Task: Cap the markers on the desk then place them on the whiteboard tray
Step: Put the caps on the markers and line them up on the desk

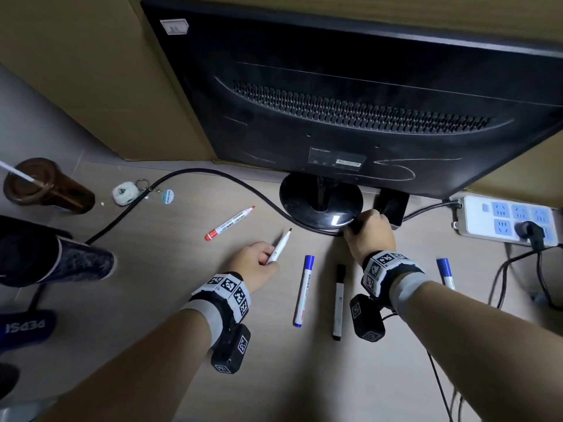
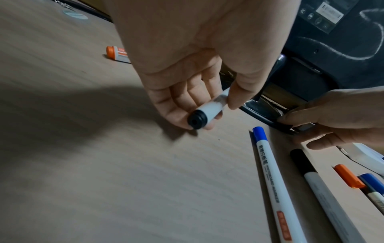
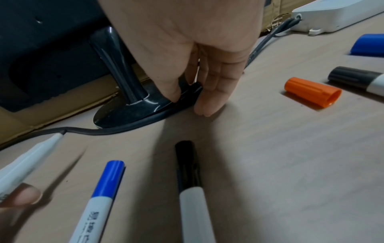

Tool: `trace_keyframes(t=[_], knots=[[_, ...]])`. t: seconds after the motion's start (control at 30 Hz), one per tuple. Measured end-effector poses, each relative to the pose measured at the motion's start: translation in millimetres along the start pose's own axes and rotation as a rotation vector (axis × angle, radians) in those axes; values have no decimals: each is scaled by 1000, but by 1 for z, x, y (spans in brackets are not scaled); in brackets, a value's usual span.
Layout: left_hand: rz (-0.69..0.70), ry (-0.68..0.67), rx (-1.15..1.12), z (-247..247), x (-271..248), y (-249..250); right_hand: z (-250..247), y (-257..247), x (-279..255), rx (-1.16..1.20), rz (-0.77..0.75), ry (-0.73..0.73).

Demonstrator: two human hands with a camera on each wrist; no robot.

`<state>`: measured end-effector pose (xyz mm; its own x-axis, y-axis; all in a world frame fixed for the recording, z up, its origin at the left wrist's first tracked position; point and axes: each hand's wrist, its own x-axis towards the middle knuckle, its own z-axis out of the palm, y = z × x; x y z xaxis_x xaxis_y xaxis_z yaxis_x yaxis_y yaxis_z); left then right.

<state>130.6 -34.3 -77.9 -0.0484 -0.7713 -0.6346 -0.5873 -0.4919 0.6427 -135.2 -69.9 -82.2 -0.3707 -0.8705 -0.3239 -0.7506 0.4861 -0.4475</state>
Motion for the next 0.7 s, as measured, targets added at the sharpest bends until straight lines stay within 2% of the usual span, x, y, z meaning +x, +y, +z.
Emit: trace_keyframes(t=[0.2, 0.43, 0.5, 0.6, 0.7], knots=[[23, 11, -56, 5, 1, -1, -7, 3, -1, 44, -6, 11], [41, -38, -161, 11, -12, 2, -23, 11, -23, 89, -196, -21], [62, -41, -118, 11, -18, 5, -30, 13, -30, 139, -202, -39], [80, -28, -25, 11, -29, 13, -41, 17, -37, 240, -137, -146], [119, -7, 83, 13, -44, 22, -49, 24, -43, 405, -161, -238]])
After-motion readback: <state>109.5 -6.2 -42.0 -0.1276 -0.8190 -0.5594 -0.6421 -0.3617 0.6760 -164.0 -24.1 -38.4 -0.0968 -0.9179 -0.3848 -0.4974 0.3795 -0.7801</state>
